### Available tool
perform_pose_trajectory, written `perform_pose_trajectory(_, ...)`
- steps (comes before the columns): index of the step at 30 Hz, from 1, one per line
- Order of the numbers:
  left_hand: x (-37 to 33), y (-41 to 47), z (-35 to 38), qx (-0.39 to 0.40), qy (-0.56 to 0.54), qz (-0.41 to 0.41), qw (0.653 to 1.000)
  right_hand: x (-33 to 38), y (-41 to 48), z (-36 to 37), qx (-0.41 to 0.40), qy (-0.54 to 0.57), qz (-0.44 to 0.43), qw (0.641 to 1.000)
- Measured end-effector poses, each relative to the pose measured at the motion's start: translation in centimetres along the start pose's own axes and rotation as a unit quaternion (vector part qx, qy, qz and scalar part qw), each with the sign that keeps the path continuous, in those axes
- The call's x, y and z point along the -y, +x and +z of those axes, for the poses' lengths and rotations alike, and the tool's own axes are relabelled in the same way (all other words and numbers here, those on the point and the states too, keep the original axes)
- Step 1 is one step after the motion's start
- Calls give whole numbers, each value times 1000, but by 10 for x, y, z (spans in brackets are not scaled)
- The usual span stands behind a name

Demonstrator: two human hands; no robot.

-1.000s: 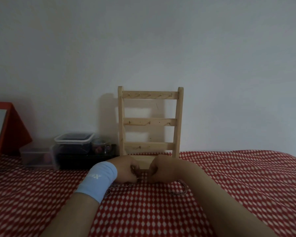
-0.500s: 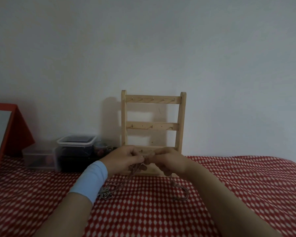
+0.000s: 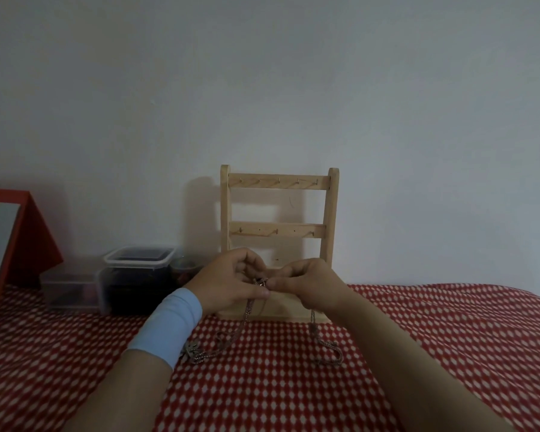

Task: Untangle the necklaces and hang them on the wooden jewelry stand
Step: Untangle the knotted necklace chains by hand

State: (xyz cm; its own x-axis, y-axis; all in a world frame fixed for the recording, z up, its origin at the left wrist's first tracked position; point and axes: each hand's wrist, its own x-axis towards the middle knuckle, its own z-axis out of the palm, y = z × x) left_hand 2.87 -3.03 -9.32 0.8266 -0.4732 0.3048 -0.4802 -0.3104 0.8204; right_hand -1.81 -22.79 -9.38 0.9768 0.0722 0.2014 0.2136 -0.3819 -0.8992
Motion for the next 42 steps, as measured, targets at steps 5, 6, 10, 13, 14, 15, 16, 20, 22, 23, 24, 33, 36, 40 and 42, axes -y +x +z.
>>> perform_pose_trajectory(5,-11,-1,-1,13,87,15,996,0,1,-2,27,-17,5,999)
perform_pose_trajectory(6,-14,-2,-1,18,101,18,995,0,1,-2,45,-5,10,999)
perform_pose_trajectory(10,-16,-2,-5,26,185,15,982,1,1,2,119,0,10,993)
perform_pose_trajectory(13,-14,-2,-5,32,196,8,980,3,-1,1,128,6,14,992)
perform_pose_trajectory(14,-14,-2,-5,35,181,9,983,4,-3,1,130,10,11,991)
perform_pose_trajectory(15,-14,-3,-4,37,166,10,985,5,-4,1,134,14,7,991)
perform_pose_trajectory(16,-13,-3,-3,35,156,13,987,6,-4,0,137,16,3,990)
perform_pose_trajectory(20,-12,-3,-4,11,127,23,992,8,-7,0,136,14,-1,991)
perform_pose_trajectory(22,-12,-2,-4,-3,113,24,993,8,-6,0,133,25,1,991)
perform_pose_trajectory(23,-12,-2,-4,-12,109,21,994,8,-6,1,134,27,2,991)
perform_pose_trajectory(24,-11,-2,-3,-20,107,15,994,7,-5,1,135,28,4,990)
perform_pose_trajectory(33,-3,-4,-4,-7,150,39,988,-3,6,4,65,11,24,997)
perform_pose_trajectory(36,-4,-3,-4,-19,162,61,985,-4,7,4,75,29,31,996)
perform_pose_trajectory(40,-5,-4,-4,-13,199,84,976,-4,7,4,86,63,37,994)
perform_pose_trajectory(42,-6,-3,-3,-1,193,95,977,-4,6,2,87,76,34,993)
